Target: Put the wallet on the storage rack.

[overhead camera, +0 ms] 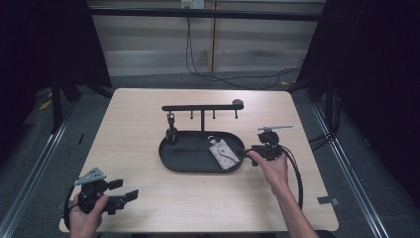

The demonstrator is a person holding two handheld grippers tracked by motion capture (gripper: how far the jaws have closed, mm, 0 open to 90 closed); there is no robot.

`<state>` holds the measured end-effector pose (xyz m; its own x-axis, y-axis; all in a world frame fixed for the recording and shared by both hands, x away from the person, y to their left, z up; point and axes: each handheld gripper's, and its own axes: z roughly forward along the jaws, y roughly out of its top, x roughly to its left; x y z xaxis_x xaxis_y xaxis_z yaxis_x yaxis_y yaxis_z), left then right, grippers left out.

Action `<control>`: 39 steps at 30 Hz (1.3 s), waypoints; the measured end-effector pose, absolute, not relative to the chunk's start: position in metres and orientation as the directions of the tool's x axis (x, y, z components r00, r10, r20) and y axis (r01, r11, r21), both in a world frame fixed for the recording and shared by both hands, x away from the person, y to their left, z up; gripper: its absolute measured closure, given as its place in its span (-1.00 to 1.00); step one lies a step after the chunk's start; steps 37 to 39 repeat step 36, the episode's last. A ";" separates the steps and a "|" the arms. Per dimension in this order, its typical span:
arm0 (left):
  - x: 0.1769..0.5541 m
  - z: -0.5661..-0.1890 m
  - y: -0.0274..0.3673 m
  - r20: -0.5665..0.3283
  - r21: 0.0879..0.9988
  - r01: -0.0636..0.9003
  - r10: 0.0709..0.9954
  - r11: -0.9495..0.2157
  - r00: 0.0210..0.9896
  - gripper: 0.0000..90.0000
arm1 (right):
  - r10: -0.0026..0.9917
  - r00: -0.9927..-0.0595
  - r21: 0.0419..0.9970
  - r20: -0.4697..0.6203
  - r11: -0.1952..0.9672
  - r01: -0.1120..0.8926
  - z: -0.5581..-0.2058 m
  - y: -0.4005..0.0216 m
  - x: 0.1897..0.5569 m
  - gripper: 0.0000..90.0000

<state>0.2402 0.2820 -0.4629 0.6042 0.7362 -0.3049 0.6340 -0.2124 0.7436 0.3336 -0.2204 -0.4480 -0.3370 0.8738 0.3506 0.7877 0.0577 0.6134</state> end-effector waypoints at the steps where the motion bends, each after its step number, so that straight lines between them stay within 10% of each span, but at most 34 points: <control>1: 0.240 -0.463 0.282 -0.305 0.744 0.634 0.736 -0.212 0.604 -0.56 | 0.874 -0.337 0.613 0.351 0.058 0.788 -0.448 -0.220 0.334 -0.46; 39: 0.239 -0.462 0.278 -0.298 0.742 0.628 0.724 -0.233 0.622 -0.54 | 0.915 -0.329 0.653 0.234 0.103 0.750 -0.466 -0.290 0.243 -0.58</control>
